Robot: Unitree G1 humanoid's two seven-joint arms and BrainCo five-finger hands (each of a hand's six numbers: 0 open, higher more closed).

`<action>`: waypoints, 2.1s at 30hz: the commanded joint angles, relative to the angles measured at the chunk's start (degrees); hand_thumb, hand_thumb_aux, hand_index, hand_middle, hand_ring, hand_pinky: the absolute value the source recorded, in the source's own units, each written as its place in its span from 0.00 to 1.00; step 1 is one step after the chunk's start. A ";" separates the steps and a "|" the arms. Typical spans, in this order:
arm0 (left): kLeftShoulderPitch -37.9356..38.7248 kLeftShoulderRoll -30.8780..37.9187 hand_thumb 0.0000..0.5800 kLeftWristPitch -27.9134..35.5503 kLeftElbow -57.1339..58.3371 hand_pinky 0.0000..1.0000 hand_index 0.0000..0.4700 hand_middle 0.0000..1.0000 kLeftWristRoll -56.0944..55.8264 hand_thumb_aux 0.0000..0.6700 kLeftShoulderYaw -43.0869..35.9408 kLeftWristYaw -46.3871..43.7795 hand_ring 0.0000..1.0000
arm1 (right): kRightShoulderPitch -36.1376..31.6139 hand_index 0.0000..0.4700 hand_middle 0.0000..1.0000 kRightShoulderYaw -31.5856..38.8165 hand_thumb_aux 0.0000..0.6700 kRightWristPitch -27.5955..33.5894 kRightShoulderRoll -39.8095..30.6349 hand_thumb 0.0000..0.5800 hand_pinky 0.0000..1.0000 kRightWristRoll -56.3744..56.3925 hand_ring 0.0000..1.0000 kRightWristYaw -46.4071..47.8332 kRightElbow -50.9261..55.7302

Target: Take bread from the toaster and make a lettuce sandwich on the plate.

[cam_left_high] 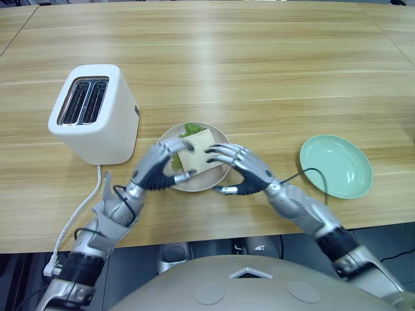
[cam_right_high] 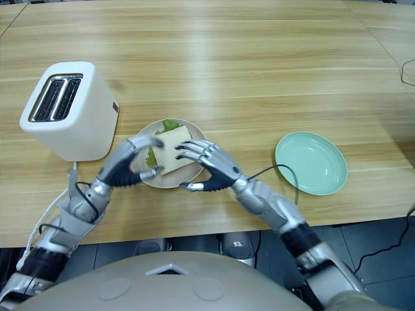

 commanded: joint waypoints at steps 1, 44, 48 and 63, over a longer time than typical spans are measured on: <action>5.11 5.51 1.00 -0.14 -0.22 1.00 0.98 1.00 -4.86 1.00 -1.07 -9.67 1.00 | 7.78 0.98 1.00 -0.13 1.00 -1.79 -9.06 1.00 1.00 8.39 1.00 11.41 -4.67; -44.14 -26.54 0.00 -4.01 61.60 0.00 0.00 0.00 -0.16 0.00 -2.32 9.83 0.00 | -33.24 0.21 0.55 -5.50 0.21 5.58 23.10 0.38 0.55 3.32 0.55 -7.62 63.06; -39.50 -28.48 0.00 -9.65 52.07 0.00 0.00 0.00 -11.63 0.00 2.92 4.34 0.00 | -28.81 0.00 0.00 -10.36 0.00 -3.76 20.87 0.00 0.00 8.06 0.00 -11.97 54.09; -31.72 -29.96 0.00 -9.27 38.80 0.00 0.00 0.00 -17.45 0.00 14.14 6.94 0.00 | -19.97 0.00 0.00 -23.80 0.00 -8.05 21.79 0.00 0.00 15.45 0.00 -17.14 37.90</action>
